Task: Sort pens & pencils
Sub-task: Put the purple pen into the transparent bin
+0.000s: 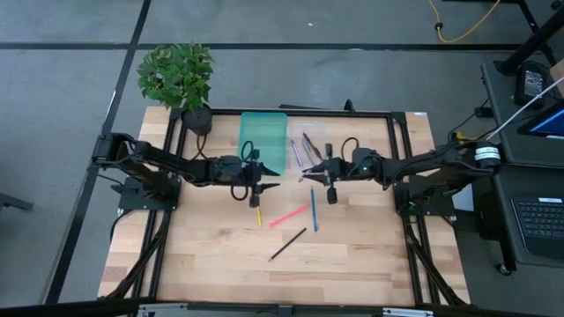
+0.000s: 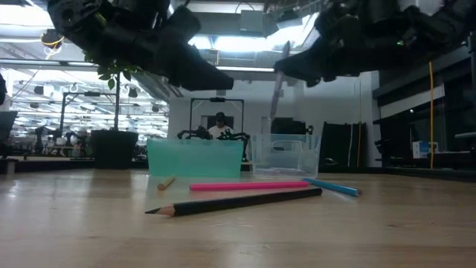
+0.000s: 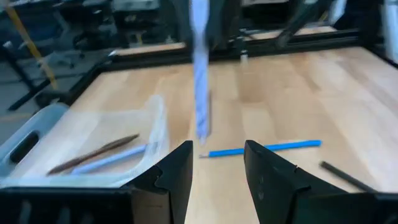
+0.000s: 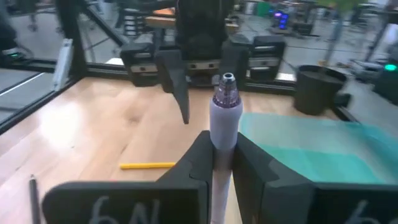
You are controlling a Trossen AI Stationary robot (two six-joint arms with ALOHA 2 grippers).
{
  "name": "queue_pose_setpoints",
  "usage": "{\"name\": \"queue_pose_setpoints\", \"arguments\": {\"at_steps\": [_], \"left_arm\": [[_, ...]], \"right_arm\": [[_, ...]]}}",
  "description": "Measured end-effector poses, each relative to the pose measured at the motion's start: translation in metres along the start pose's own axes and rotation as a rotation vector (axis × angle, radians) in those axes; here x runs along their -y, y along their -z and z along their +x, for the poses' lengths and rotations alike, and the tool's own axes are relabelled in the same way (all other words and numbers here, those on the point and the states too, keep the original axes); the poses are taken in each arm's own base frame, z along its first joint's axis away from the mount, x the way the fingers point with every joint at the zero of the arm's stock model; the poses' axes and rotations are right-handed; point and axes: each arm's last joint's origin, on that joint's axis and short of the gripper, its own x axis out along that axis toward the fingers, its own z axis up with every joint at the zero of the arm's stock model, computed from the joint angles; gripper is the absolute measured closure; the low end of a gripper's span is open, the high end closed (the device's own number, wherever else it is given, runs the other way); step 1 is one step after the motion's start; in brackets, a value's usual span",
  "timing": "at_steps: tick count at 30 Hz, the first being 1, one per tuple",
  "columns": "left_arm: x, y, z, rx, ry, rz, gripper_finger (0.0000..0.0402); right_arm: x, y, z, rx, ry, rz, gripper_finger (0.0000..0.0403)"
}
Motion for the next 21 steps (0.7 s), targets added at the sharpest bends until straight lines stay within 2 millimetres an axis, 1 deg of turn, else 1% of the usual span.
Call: {"name": "queue_pose_setpoints", "arguments": {"at_steps": [2, 6, 10, 15, 21], "left_arm": [[-0.002, 0.003, 0.0, -0.027, -0.016, -0.015, 0.0264], [-0.004, 0.002, 0.0, -0.02, -0.022, -0.015, 0.0264], [-0.004, 0.002, 0.0, -0.02, -0.021, -0.013, 0.0264], [-0.004, -0.001, 0.0, 0.012, -0.017, -0.011, 0.0264], [-0.004, -0.001, 0.0, 0.011, -0.016, -0.011, 0.0264]], "right_arm": [[0.0, 0.001, -0.007, 0.004, 0.047, 0.011, 0.0365], [0.0, 0.002, -0.022, 0.015, 0.138, 0.021, 0.0365], [-0.001, 0.006, -0.03, 0.011, 0.224, 0.063, 0.0365], [-0.004, 0.011, -0.033, -0.02, 0.372, 0.071, 0.0365], [-0.008, 0.01, -0.034, -0.014, 0.463, 0.069, 0.0365]]}}
